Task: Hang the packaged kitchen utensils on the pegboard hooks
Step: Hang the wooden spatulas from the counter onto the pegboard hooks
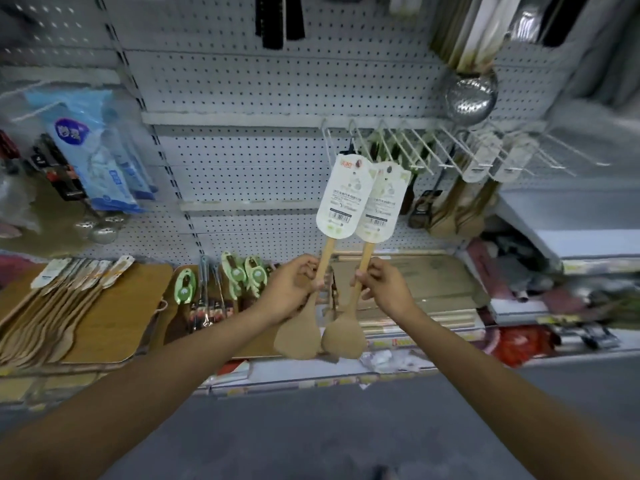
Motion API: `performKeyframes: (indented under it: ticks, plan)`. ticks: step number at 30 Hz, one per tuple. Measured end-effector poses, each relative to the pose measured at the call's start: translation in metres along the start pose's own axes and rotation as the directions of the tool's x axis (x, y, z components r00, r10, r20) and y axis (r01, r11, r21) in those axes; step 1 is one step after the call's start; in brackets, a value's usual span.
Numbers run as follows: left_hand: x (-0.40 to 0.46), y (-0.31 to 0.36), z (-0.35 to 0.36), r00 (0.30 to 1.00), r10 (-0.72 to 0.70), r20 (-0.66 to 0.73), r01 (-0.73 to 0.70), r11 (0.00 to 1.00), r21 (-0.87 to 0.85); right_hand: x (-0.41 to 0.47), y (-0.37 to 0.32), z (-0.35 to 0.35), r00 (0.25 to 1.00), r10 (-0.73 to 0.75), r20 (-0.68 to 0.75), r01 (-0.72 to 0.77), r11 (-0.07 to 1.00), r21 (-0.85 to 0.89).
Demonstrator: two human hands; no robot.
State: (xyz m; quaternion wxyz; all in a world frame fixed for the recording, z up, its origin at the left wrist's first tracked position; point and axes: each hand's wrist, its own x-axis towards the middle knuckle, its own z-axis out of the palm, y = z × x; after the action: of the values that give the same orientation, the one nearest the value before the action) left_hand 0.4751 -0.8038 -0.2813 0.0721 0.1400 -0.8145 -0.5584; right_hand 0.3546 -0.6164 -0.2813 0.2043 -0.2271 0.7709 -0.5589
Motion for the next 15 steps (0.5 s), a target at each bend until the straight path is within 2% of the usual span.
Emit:
performKeyframes:
  ticks: [3,10,15]
  plan:
    - [0.022,0.025,0.039,0.998,0.058,-0.02,-0.058,0.998,0.0,0.004,0.019,-0.053,0.999,0.024,-0.035,-0.026,0.998,-0.059]
    - [0.074,0.072,0.144,0.997,0.077,0.014,-0.077,0.997,-0.021,0.003,0.051,-0.185,0.998,-0.005,-0.069,0.003,0.999,-0.033]
    - [0.11,0.092,0.207,0.991,0.131,0.019,-0.132,0.99,0.055,0.014,0.073,-0.258,0.996,0.02,-0.089,-0.02,1.0,0.0]
